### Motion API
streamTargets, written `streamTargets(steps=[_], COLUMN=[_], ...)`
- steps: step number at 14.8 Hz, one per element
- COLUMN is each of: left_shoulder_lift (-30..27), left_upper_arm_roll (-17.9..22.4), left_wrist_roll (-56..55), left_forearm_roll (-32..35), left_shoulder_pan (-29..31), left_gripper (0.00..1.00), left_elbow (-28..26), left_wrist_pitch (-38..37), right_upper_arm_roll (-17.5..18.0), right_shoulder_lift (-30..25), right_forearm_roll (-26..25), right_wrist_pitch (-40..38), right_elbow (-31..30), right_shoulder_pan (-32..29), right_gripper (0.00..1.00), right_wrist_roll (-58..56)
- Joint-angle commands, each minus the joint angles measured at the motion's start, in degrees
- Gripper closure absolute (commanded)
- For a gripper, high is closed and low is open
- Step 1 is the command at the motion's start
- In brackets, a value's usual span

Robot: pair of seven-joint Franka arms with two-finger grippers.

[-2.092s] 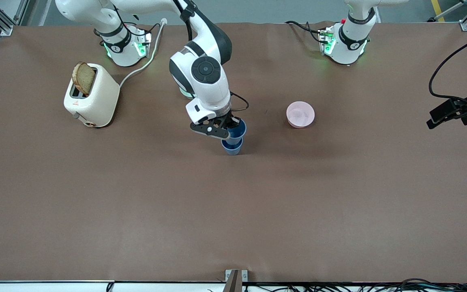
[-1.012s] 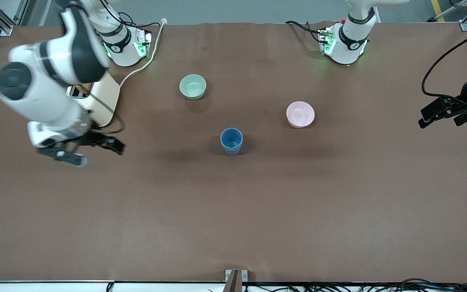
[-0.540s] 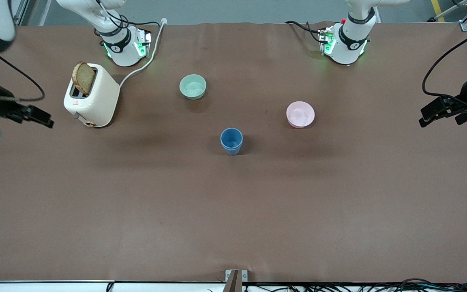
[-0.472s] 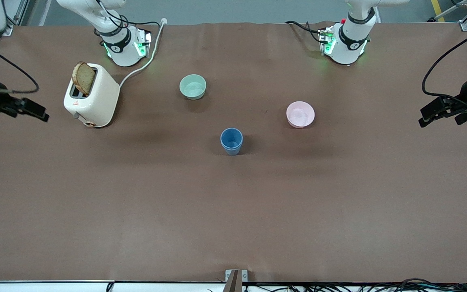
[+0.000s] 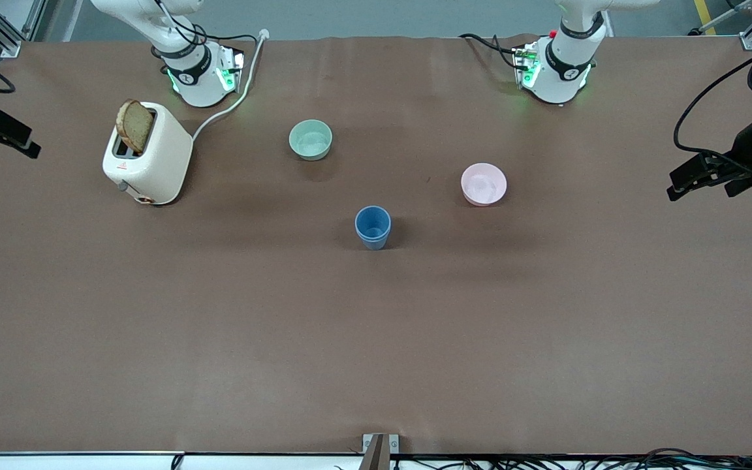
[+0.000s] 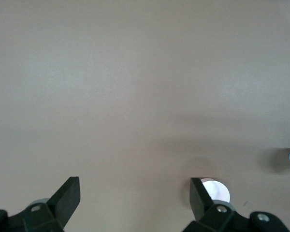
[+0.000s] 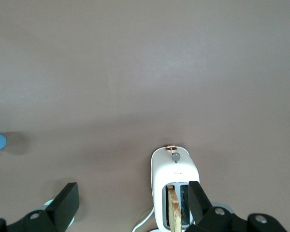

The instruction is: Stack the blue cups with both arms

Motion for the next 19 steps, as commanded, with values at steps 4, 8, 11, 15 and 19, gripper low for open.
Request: streamTargets(steps=[4, 8, 11, 15, 19], left_shoulder_lift=[-1.36, -1.27, -1.36, -1.09, -1.09], left_upper_arm_roll=[-0.63, -0.63, -0.63, -0.54, -0.54], left_wrist_roll=[4.86, 1.27, 1.26, 1.35, 1.71], left_forearm_roll=[0.42, 0.42, 0.07, -0.11, -0.20], left_shoulder_pan=[0.57, 0.39, 0.39, 0.30, 0.39], left_gripper=[0.00, 0.00, 0.00, 0.00, 0.00], left_elbow=[0.75, 0.85, 1.19, 1.28, 1.28], left_wrist_pitch=[-2.60, -2.51, -2.52, -2.51, -2.51], right_upper_arm_roll=[0.83, 0.74, 0.74, 0.65, 0.57], right_shoulder_lift=[2.10, 1.31, 1.22, 1.30, 1.39], right_forearm_roll=[-0.69, 0.01, -0.33, -0.69, -0.69], right_wrist_pitch=[-1.63, -1.19, -0.66, -0.48, 0.83], right_elbow=[2.47, -0.69, -0.61, -0.61, -0.61], right_shoulder_pan=[-0.61, -0.96, -0.87, -1.05, -1.05], right_gripper=[0.00, 0.00, 0.00, 0.00, 0.00], right_wrist_roll=[-4.70, -4.89, -5.24, -9.37, -9.37])
